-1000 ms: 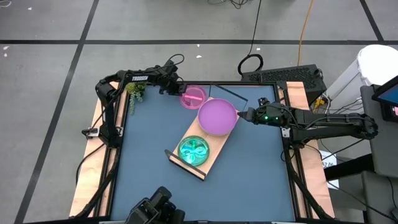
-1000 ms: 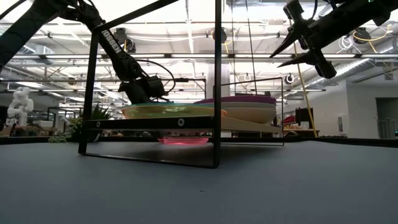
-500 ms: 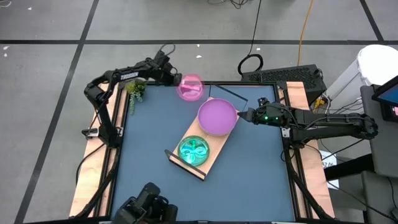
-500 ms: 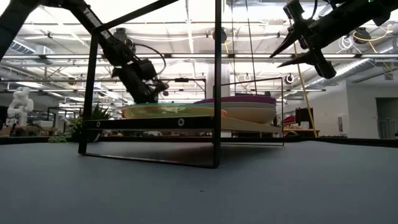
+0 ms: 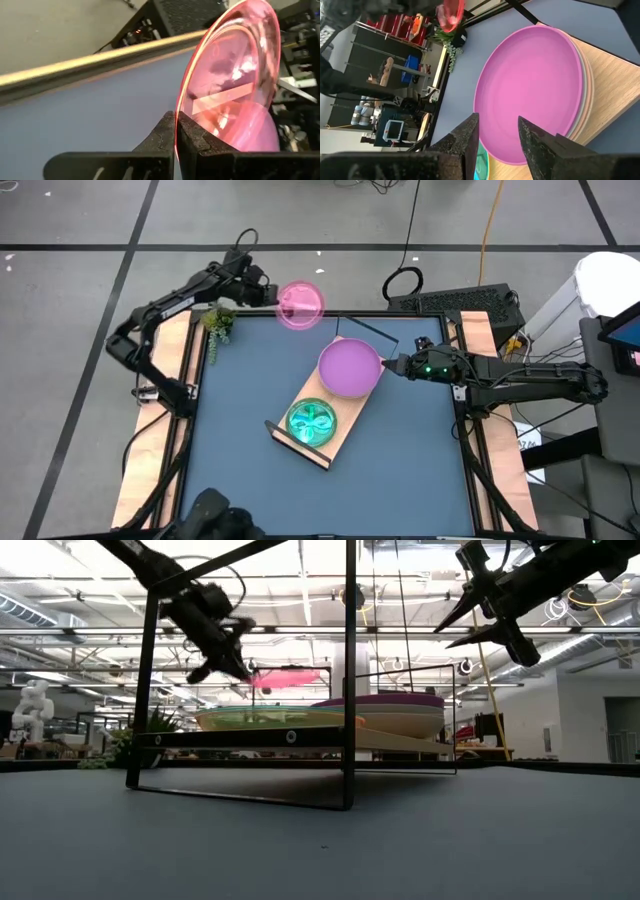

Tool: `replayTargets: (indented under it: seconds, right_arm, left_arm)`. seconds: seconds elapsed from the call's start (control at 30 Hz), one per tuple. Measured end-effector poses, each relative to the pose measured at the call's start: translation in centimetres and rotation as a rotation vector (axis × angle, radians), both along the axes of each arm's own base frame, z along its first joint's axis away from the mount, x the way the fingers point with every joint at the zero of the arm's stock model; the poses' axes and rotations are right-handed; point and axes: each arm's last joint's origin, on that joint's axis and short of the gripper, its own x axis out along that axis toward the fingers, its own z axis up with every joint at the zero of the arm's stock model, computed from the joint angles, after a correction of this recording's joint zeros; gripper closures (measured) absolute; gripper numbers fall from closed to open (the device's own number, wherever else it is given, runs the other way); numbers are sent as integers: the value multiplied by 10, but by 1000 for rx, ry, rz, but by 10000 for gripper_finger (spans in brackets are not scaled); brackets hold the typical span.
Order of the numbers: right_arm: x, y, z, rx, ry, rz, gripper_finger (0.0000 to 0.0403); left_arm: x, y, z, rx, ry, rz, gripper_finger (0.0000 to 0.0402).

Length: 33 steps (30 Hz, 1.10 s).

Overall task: Place and stack plates onto a shelf
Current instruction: Stack the pink plate on top of the blue plate on the shelf

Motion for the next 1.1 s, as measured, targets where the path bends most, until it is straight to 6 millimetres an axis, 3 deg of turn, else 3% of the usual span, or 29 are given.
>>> replayTargets:
  seconds: [0.13, 0.43, 0.83, 1.1]
  right_arm:
    - [0, 0, 0, -7, 3, 4, 301]
    - [0, 0, 1, -43, 10, 34, 398]
    - [1, 2, 1, -53, 17, 110, 400]
    - [1, 2, 1, -60, 10, 116, 402]
  left_arm:
    - [-3, -20, 22, 22, -33, -36, 398]
    - [-4, -74, 48, -25, -12, -164, 398]
    - [23, -137, 57, -112, -23, -384, 399]
    - [36, -164, 57, -128, -2, -444, 399]
